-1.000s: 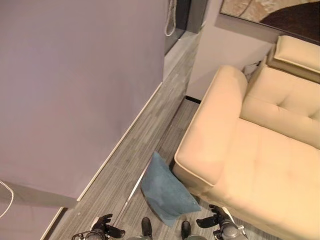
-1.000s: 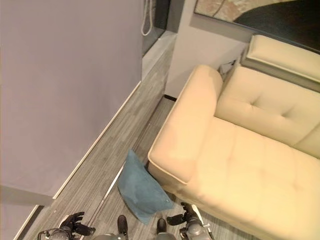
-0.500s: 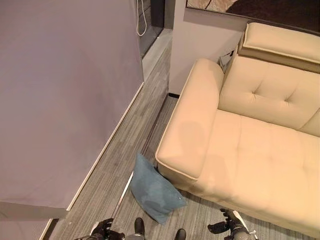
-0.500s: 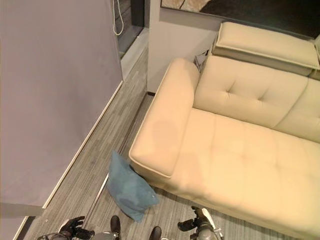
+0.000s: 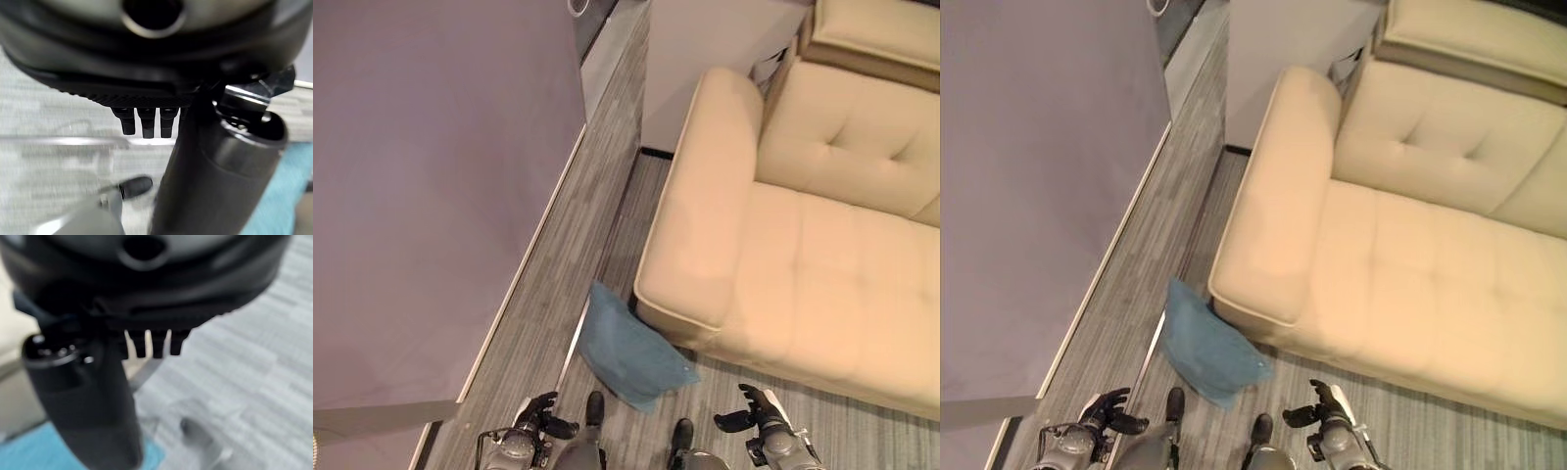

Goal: Pick up all the scattered cushions and arrange them neatly on the sofa.

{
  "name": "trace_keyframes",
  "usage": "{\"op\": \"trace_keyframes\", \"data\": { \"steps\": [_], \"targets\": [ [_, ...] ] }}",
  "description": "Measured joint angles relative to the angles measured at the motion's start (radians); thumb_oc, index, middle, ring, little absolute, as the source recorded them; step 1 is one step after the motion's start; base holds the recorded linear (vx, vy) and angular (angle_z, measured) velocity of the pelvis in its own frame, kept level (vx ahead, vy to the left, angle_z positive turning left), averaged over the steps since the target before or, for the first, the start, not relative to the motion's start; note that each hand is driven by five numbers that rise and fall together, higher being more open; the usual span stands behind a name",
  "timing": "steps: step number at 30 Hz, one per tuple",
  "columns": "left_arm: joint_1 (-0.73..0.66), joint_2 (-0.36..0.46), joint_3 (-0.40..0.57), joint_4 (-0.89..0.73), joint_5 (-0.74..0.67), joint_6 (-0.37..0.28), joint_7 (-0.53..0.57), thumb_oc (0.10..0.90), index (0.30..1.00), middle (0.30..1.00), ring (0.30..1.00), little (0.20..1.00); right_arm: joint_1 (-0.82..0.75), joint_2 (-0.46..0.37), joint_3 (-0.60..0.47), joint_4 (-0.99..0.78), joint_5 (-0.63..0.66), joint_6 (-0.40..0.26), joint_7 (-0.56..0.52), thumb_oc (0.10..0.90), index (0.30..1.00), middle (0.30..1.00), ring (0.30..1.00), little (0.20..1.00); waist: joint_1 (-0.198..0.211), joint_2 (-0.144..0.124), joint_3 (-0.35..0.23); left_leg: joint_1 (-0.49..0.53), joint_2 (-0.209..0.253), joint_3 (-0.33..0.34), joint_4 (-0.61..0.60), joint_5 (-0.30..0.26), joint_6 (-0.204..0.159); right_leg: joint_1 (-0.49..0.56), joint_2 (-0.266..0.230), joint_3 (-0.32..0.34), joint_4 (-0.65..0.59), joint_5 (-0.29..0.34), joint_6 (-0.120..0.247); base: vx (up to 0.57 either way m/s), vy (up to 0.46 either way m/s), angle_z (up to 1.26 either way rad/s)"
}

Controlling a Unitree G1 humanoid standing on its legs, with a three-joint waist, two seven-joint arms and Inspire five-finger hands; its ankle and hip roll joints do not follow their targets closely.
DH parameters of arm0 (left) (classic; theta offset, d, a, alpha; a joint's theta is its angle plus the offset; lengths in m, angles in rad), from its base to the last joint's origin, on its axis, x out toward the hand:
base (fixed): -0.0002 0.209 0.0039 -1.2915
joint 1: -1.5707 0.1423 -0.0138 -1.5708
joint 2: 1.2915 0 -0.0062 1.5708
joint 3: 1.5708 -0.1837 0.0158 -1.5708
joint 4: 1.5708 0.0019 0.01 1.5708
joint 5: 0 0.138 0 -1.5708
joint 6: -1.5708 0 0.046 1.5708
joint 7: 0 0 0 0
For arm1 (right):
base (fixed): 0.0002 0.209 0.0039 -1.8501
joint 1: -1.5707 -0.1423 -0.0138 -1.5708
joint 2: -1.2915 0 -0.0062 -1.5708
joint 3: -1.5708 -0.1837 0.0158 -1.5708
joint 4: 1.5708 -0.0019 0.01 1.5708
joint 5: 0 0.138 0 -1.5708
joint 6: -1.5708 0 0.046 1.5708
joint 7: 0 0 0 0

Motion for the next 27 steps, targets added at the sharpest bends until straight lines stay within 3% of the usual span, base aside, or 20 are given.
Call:
{"op": "trace_keyframes", "data": {
  "steps": [3,5,11,20,27],
  "targets": [
    [-0.003,0.036,0.000,-0.019,-0.001,0.000,0.009,0.800,0.900,0.900,0.900,0.900,-0.052,0.023,0.009,-0.009,0.000,-0.008,0.002,0.800,0.900,0.900,0.900,0.900,0.002,0.005,0.033,-0.026,-0.020,0.014,0.001,0.002,0.007,-0.013,-0.014,0.021,-0.031,0.025,0.045,-0.10,0.057,-0.13],
    [-0.003,0.046,0.000,-0.026,-0.005,-0.001,0.020,0.800,0.900,0.900,0.900,0.900,-0.082,0.024,0.014,-0.008,0.000,-0.008,0.000,0.800,0.900,0.900,0.900,0.900,0.006,0.012,0.048,-0.048,-0.021,0.015,0.006,0.005,0.011,-0.033,-0.013,0.023,-0.039,0.036,0.052,-0.12,0.037,-0.01],
    [-0.030,0.031,-0.021,-0.046,-0.040,-0.003,0.023,0.800,0.900,0.900,0.900,0.900,-0.189,-0.024,0.059,-0.023,-0.033,-0.002,-0.041,0.800,0.900,0.900,0.900,0.900,0.024,0.042,0.127,-0.114,-0.010,0.026,0.037,0.010,0.016,-0.087,-0.005,0.025,-0.036,0.055,0.043,-0.09,0.011,-0.04],
    [-0.055,0.024,-0.021,-0.089,-0.068,-0.043,0.040,0.800,0.900,0.900,0.900,0.900,-0.193,-0.070,0.068,-0.128,-0.058,0.003,-0.079,0.800,0.900,0.900,0.900,0.900,0.028,0.055,0.149,-0.173,0.002,0.035,0.037,0.016,0.015,-0.151,0.006,0.030,-0.035,0.060,0.036,-0.05,-0.007,-0.03],
    [-0.057,0.019,-0.021,-0.109,-0.096,-0.044,0.043,0.800,0.900,0.900,0.900,0.900,-0.184,-0.082,0.070,-0.207,-0.061,0.001,-0.094,0.800,0.900,0.900,0.900,0.900,0.023,0.056,0.150,-0.158,0.002,0.035,0.033,0.017,0.015,-0.129,0.007,0.026,-0.046,0.060,0.036,0.00,-0.003,0.01]
  ]
}}
